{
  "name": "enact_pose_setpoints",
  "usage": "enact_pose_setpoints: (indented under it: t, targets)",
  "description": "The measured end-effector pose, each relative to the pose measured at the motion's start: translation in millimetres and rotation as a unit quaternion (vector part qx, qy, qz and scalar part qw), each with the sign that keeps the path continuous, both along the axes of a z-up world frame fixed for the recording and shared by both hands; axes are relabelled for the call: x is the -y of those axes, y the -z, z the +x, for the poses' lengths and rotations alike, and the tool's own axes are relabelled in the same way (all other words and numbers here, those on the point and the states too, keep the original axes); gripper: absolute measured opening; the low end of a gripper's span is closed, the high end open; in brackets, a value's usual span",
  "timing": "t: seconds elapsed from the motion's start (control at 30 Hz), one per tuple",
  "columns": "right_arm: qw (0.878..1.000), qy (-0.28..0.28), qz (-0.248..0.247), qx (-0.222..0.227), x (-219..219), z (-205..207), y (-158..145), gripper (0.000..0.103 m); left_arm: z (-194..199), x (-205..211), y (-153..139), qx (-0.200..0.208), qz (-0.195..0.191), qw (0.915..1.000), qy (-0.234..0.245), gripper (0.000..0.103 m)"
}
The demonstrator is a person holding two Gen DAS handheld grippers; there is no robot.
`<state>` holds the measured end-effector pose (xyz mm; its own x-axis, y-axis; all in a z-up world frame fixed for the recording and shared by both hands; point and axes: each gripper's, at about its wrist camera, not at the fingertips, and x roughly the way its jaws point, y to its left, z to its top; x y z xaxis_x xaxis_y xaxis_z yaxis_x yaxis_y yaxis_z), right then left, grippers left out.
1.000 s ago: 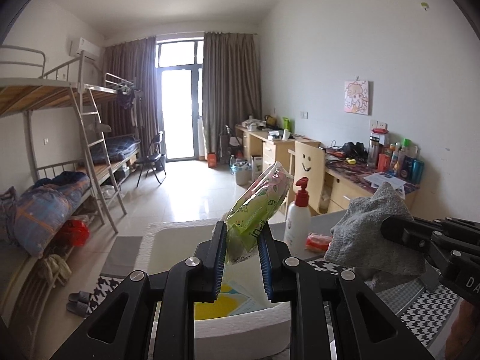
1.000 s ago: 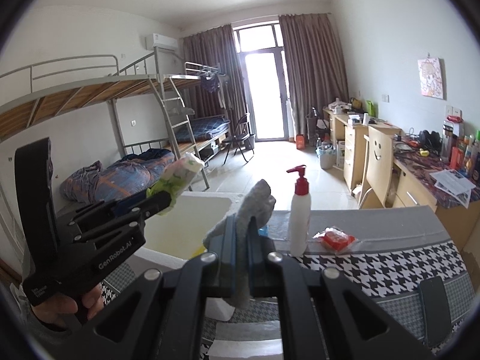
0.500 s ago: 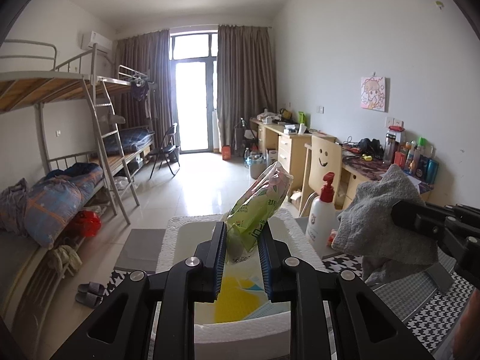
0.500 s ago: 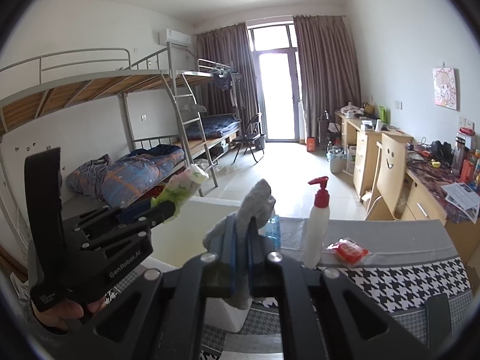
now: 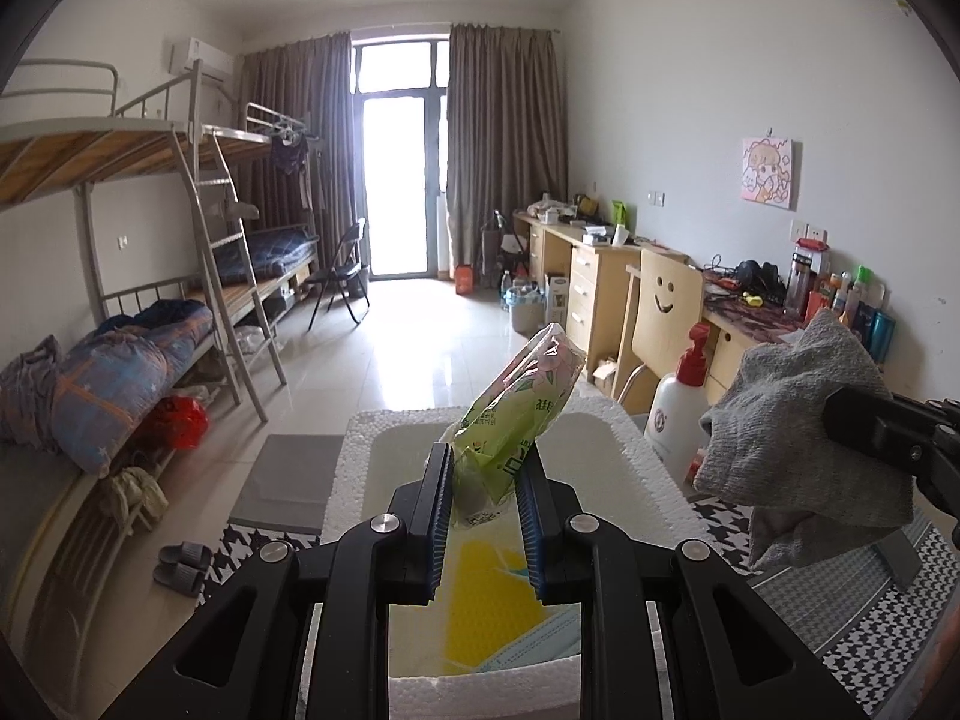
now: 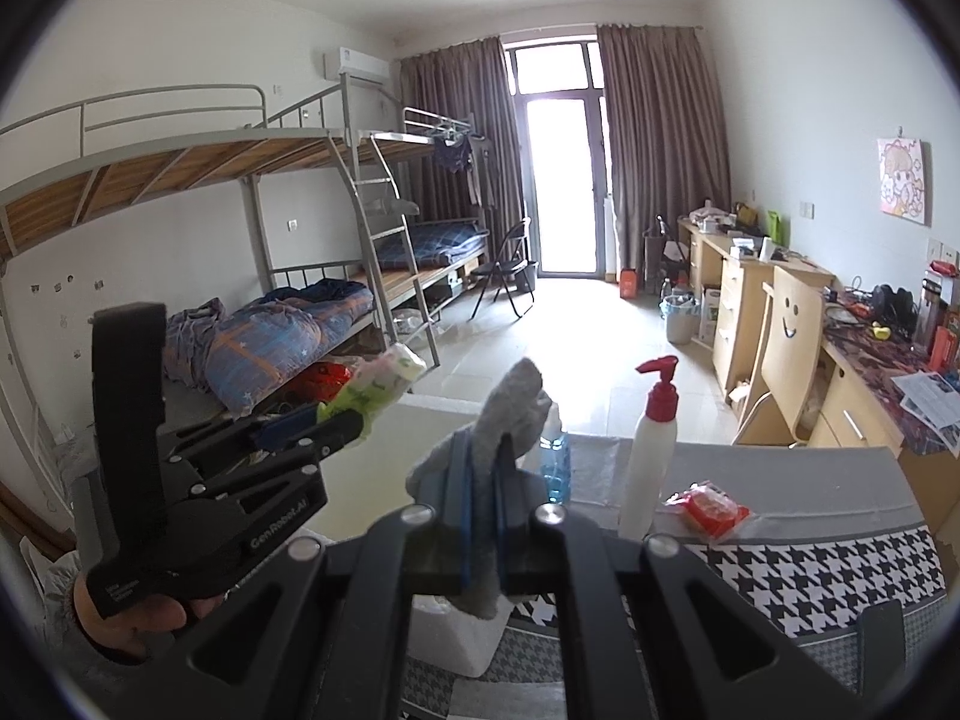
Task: Organize soft objects
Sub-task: 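Open left gripper to drop tissue pack into the styrofoam box, then lower grey cloth into the styrofoam box and open right gripper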
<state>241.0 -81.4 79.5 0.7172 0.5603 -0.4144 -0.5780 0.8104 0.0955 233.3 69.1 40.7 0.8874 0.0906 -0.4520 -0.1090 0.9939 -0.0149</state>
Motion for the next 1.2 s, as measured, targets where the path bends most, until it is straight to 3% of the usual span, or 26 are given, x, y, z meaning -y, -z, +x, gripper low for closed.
enact_pose_setpoints:
  t: [0.17,0.33,0.43,0.6,1.2]
  targets:
    - [1.000,-0.001,-0.002,-0.003,-3.2,3.6,1.0,0.008,5.9,-4.9,5.3,-0.015,-0.001,0.9999,0.000,0.023]
    - [1.000,0.001,-0.003,-0.004,-4.9,4.4,2.1,0.008,5.4,-2.2,7.5,-0.020,0.008,0.9997,0.006,0.035]
    - [1.000,0.003,-0.004,-0.007,-4.7,6.0,3.1,0.008,1.9,-0.9,6.4,-0.012,0.012,0.9998,0.004,0.070]
    - [1.000,0.004,-0.004,-0.010,-4.1,7.5,2.8,0.008,-9.2,-2.1,1.1,0.012,0.015,0.9998,-0.009,0.099]
    - [1.000,-0.018,-0.007,0.001,-18.7,5.2,-1.0,0.008,-36.6,-26.9,-5.5,0.033,0.005,0.9976,-0.061,0.102]
